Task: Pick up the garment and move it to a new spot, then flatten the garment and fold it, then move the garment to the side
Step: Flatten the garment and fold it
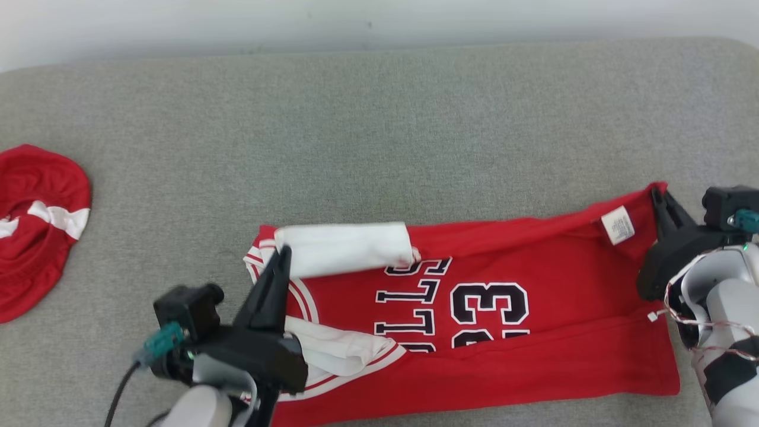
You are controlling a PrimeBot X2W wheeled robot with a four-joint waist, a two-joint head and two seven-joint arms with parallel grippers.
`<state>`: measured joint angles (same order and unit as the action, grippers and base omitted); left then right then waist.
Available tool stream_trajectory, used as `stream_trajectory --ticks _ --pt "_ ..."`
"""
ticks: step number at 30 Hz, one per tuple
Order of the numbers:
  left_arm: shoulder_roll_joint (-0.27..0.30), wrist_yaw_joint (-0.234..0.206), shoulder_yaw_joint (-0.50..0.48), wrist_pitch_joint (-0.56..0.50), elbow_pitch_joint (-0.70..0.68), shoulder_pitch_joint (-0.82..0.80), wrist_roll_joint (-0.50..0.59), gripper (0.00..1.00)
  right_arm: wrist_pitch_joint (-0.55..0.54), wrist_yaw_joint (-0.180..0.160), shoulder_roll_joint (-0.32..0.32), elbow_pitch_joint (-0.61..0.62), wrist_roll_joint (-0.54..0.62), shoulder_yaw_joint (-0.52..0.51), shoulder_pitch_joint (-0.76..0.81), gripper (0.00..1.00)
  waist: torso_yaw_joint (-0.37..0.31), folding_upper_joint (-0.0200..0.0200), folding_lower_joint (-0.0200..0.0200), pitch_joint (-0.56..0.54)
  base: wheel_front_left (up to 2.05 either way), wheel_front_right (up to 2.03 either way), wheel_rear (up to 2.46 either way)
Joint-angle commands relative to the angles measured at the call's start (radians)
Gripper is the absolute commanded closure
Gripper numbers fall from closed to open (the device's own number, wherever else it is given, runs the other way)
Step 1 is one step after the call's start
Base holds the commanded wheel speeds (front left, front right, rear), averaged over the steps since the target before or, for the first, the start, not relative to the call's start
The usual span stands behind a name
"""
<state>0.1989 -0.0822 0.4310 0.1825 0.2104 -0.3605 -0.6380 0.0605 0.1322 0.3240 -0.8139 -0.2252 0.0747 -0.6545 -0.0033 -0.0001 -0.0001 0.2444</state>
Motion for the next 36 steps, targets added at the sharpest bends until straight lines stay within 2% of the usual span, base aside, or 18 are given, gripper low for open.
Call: stream_trajectory --ticks 1,10,23,24,25,26,27,28,29,36 --pt "0.002 -0.013 0.004 -0.013 -0.032 0.055 -0.019 1.0 -0.014 -0.003 -0.003 0.007 0.011 -0.007 0.031 1.0 0.015 0.0001 0.0001 -0.03 0.0 0.0 0.0" --pt "0.007 -0.047 0.019 -0.035 -0.105 0.183 -0.043 1.0 -0.08 -0.003 0.006 0.033 0.018 -0.019 0.111 1.0 0.027 0.0001 0.0001 -0.069 0.0 0.0 0.0" --pt "0.014 -0.074 0.024 -0.044 -0.113 0.287 -0.072 1.0 -0.16 -0.003 0.011 0.108 0.036 -0.041 0.207 1.0 0.028 0.0001 0.0001 -0.083 0.0 0.0 0.0" --pt "0.013 -0.075 0.025 -0.047 -0.108 0.29 -0.075 1.0 -0.167 -0.003 0.012 0.113 0.039 -0.042 0.211 0.98 0.029 0.0001 0.0001 -0.083 0.0 0.0 0.0" --pt "0.015 -0.075 0.026 -0.046 -0.104 0.289 -0.073 1.0 -0.174 -0.003 0.012 0.119 0.042 -0.043 0.215 0.82 0.03 0.0001 0.0001 -0.083 0.0 0.0 0.0" --pt "0.015 -0.074 0.026 -0.043 -0.101 0.288 -0.071 1.0 -0.181 -0.003 0.01 0.124 0.044 -0.046 0.219 0.61 0.03 0.0001 0.0001 -0.083 0.0 0.0 0.0" --pt "0.015 -0.075 0.028 -0.044 -0.095 0.288 -0.071 0.99 -0.191 -0.003 0.009 0.127 0.047 -0.05 0.224 0.0 0.031 0.0001 0.0001 -0.084 0.0 0.0 0.0" --pt "0.018 -0.076 0.032 -0.046 -0.089 0.286 -0.064 0.68 -0.197 -0.003 0.007 0.133 0.049 -0.052 0.228 0.0 0.031 0.0001 0.0001 -0.085 0.0 0.0 0.0" --pt "0.018 -0.077 0.032 -0.043 -0.086 0.284 -0.062 0.0 -0.199 -0.003 0.003 0.139 0.047 -0.059 0.231 0.0 0.032 0.0001 0.0001 -0.086 0.0 0.0 0.0" --pt "0.025 -0.078 0.015 0.016 -0.062 0.294 -0.049 0.0 -0.199 -0.003 -0.007 0.189 0.042 -0.106 0.277 0.0 0.038 0.0001 0.0001 -0.112 0.0 0.0 0.0"
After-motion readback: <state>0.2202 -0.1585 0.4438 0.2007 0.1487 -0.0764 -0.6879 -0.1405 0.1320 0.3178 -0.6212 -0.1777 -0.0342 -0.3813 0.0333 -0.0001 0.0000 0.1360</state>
